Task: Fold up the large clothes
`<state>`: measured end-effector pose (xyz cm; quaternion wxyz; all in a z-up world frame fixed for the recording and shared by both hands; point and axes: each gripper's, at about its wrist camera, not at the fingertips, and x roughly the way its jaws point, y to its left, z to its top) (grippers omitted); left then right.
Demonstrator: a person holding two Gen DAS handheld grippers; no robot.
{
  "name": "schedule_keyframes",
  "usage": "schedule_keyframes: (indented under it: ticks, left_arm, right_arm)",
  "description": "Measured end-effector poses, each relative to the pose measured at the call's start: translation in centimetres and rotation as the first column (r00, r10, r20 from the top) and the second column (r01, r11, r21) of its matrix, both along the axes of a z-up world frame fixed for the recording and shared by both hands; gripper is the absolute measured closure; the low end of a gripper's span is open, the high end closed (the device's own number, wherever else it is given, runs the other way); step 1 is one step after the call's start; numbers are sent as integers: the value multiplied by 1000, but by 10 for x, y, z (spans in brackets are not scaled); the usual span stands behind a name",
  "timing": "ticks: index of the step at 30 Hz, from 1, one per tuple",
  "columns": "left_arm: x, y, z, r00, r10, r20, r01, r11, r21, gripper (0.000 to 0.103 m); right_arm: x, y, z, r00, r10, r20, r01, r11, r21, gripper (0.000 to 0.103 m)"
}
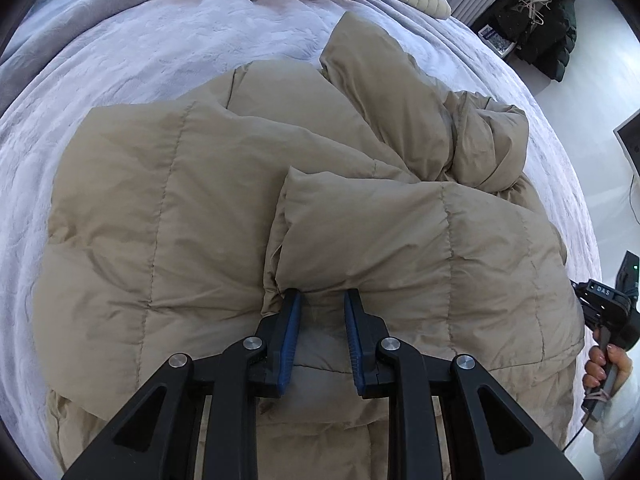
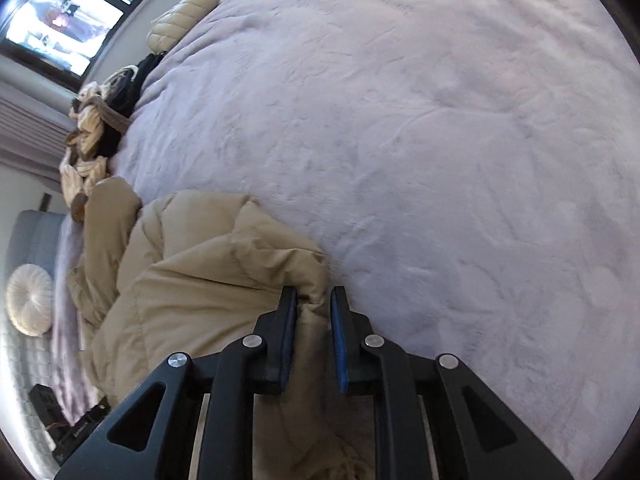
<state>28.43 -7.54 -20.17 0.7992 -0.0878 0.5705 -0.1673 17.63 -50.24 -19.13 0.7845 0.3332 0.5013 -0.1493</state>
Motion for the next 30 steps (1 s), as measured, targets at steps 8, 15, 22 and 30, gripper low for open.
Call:
schedule_keyframes:
  ticks: [8,15,22,30]
  left_arm:
    - [-2,0,11,1000,-6,3,6,1000,29,79]
    - [-23,6,37,1000,-9,23,7,996,89,79]
    - [-60,10,55,1000,-2,12,1,991,132,79]
    - [-95,11,62,1000,13,-14,-10,988,155,65]
  right_arm:
    - [-48,7,34,1000,-18,-24,16,997,-71,86]
    - [-83,33,54,1000,8,-14,-8,1000,-19,82]
    - [-111,64,59,997,72,-40,-71,997,19,81]
    - [-131,89,69,990,127,-54,-126,992,21,64]
